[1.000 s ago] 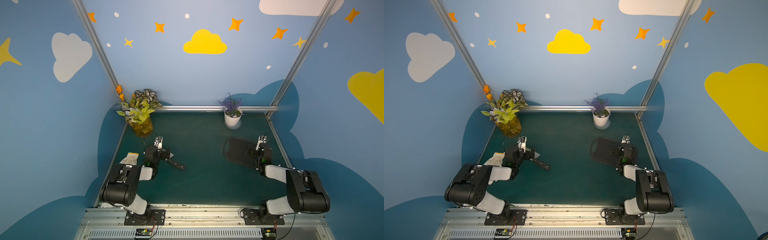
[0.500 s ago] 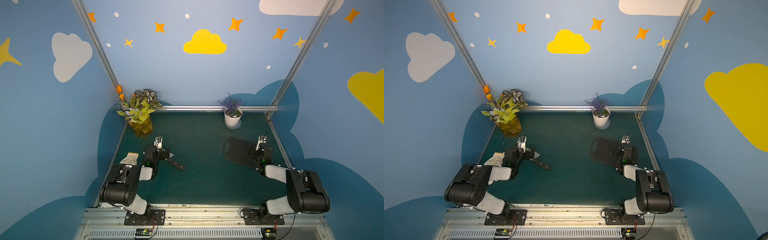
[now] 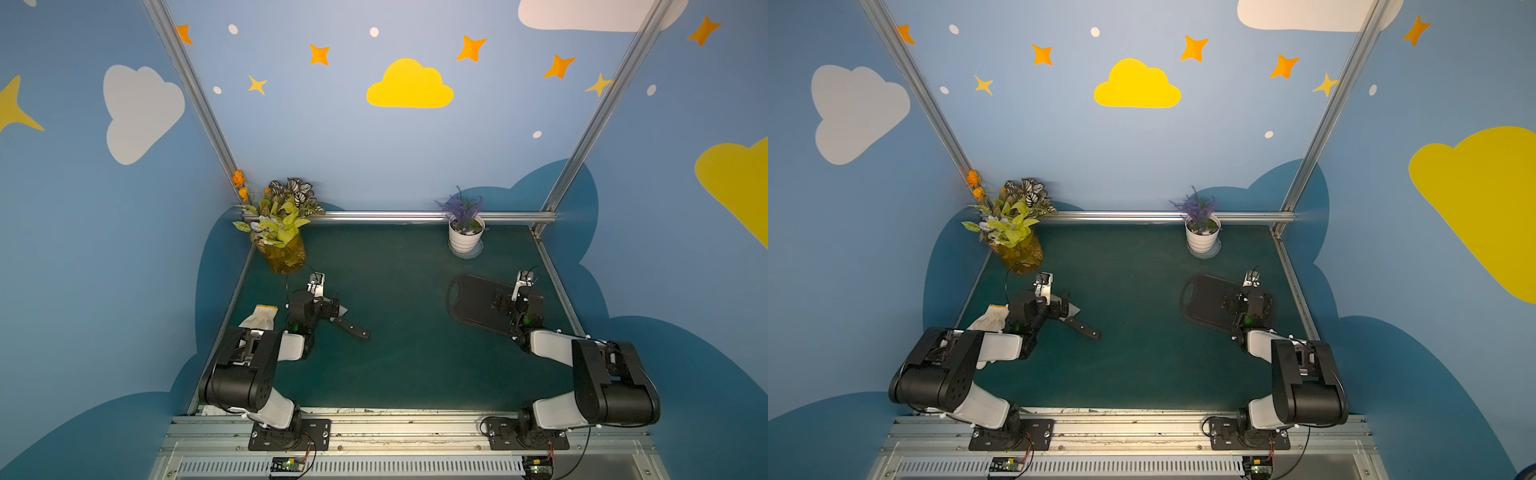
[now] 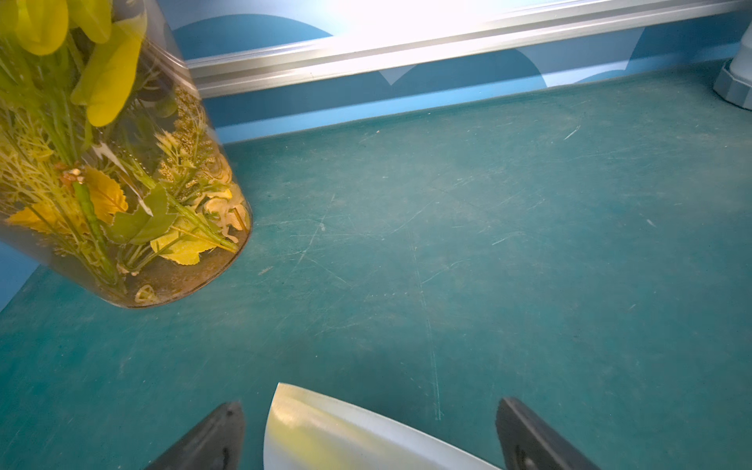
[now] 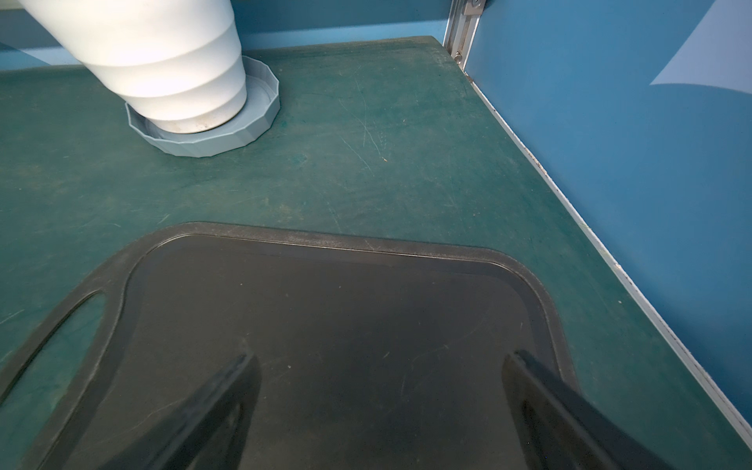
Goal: Align the knife with the edge of the cutting board
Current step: Move the work surface to the center of the board.
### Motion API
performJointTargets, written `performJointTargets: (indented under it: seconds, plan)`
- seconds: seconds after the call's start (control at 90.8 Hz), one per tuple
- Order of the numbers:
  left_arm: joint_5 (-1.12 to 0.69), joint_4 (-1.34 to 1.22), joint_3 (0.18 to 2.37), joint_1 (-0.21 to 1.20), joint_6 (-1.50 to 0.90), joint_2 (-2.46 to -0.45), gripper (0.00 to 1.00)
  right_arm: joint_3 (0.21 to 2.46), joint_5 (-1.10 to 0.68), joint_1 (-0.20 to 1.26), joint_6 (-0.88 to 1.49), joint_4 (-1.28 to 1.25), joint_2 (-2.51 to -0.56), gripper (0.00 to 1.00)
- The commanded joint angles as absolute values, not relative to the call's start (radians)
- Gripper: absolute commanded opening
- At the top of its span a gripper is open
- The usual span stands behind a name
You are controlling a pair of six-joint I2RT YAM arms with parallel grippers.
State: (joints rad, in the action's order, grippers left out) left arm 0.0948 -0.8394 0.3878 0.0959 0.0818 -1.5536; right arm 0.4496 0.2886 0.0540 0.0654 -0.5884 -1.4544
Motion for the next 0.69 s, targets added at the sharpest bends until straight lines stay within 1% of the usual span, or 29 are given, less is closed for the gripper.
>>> performJointTargets:
  seconds: [0.0,0.231,0.407,0.561,0.683]
  plan:
    - [0.077,-0.865,0.385,0.090,0.080,-1.548,1.00,0.449,0.303,0.062,0.056,-0.621,-1.460,0.98]
    - [0.066,-0.875,0.376,0.092,0.087,-1.538,1.00,0.445,0.320,0.068,0.055,-0.623,-1.457,0.98]
    - [0.074,-0.839,0.371,0.093,0.087,-1.480,1.00,0.446,0.365,0.072,0.072,-0.602,-1.432,0.98]
    - [0.099,-0.733,0.391,0.095,0.078,-1.388,1.00,0.428,0.378,0.081,0.069,-0.625,-1.420,0.98]
    - [0.148,-0.598,0.429,0.094,0.073,-1.292,1.00,0.409,0.373,0.083,0.062,-0.643,-1.403,0.98]
